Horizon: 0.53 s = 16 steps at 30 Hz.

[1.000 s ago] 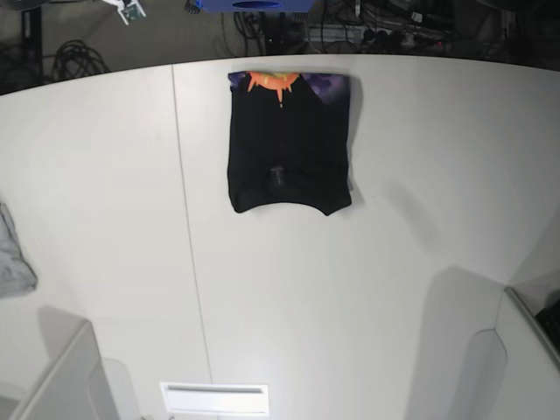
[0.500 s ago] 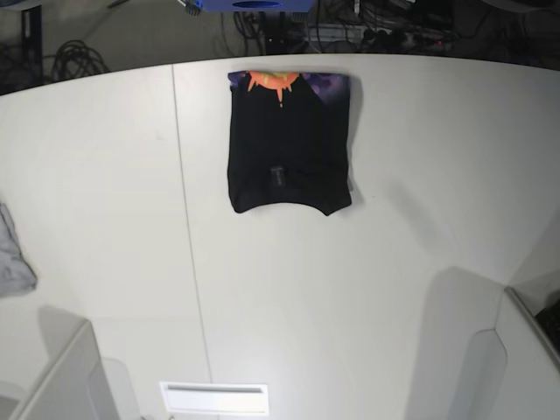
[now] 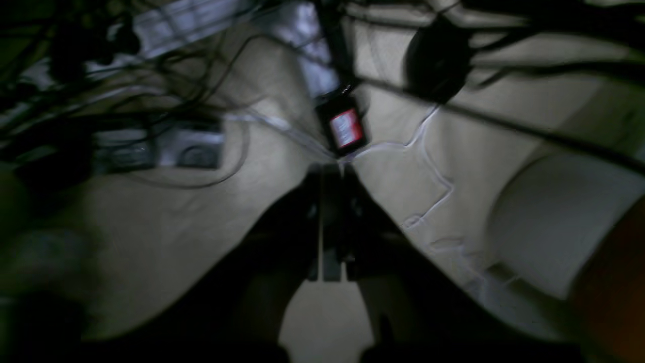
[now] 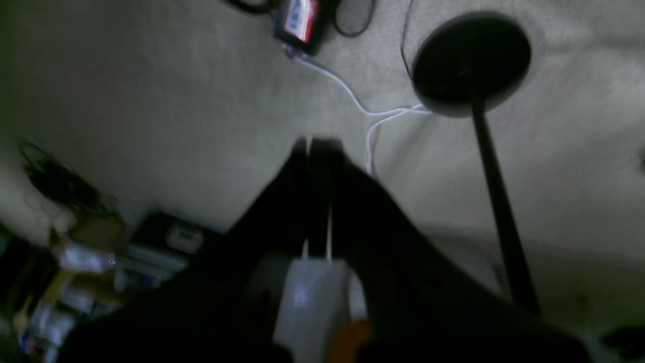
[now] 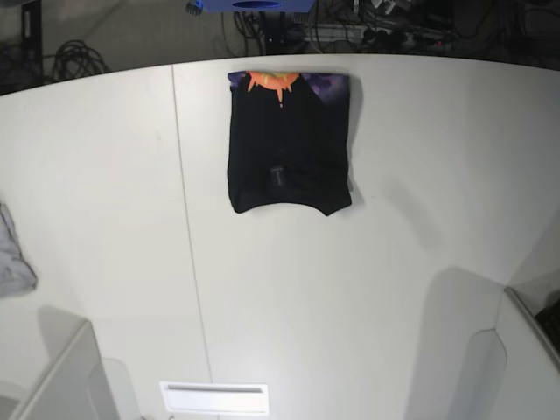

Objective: Fold the T-shirt properly

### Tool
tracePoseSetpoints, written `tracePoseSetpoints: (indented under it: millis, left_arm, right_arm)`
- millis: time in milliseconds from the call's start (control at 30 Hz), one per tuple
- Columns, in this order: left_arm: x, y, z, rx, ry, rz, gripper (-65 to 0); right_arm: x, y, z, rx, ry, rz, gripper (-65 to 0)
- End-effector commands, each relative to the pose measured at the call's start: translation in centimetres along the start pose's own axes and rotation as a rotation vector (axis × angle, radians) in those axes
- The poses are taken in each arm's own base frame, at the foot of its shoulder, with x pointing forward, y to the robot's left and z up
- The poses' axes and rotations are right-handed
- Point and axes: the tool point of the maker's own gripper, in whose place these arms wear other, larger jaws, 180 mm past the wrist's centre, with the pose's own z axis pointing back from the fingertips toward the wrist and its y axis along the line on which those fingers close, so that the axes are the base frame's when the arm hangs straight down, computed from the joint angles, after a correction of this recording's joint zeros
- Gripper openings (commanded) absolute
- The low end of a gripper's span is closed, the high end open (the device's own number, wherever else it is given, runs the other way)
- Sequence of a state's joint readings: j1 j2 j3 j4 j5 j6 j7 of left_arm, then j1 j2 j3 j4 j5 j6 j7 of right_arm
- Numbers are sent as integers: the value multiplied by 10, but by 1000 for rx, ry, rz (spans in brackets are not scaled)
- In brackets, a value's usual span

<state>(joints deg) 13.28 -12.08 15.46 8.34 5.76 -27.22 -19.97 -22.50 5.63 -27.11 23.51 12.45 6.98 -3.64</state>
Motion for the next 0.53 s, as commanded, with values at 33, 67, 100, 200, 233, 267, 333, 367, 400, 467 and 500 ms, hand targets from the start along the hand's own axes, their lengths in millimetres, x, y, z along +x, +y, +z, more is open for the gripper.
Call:
tracePoseSetpoints:
  millis: [33, 67, 100, 200, 233, 267, 333, 367, 400, 467, 500]
  left_arm:
    - [-3, 7, 2, 19, 12, -46, -650]
    - [-3, 8, 2, 26, 18, -63, -650]
    - [-3, 8, 2, 28, 21, -70, -650]
    - [-1, 9, 1, 27, 18, -81, -650]
    - [-1, 10, 2, 29, 19, -81, -650]
    - [-2, 12, 3, 32, 20, -84, -650]
    - [-2, 14, 3, 35, 19, -81, -650]
    - [-1, 14, 3, 37, 17, -77, -650]
    - [-1, 15, 4, 41, 15, -74, -650]
    - [0, 16, 4, 44, 11, -70, -650]
    - [1, 16, 4, 44, 10, -71, -650]
  right_arm:
    - [-9, 0, -6, -6, -19, -28, -650]
    - [-9, -1, -7, -13, -45, -36, -650]
    - [-6, -2, -8, -16, -71, -40, -650]
    - [-5, -3, -7, -23, -94, -42, -650]
    - [-7, -3, -7, -24, -84, -42, -650]
    - [-9, -3, -8, -24, -73, -42, -650]
    - [-13, -2, -8, -24, -66, -44, -650]
    - [-16, -1, -8, -22, -61, -45, -650]
    - [-17, -1, -7, -22, -63, -45, -650]
    - [-17, -1, -7, -22, -63, -47, -650]
    - [-17, -1, -7, -22, -63, -47, -650]
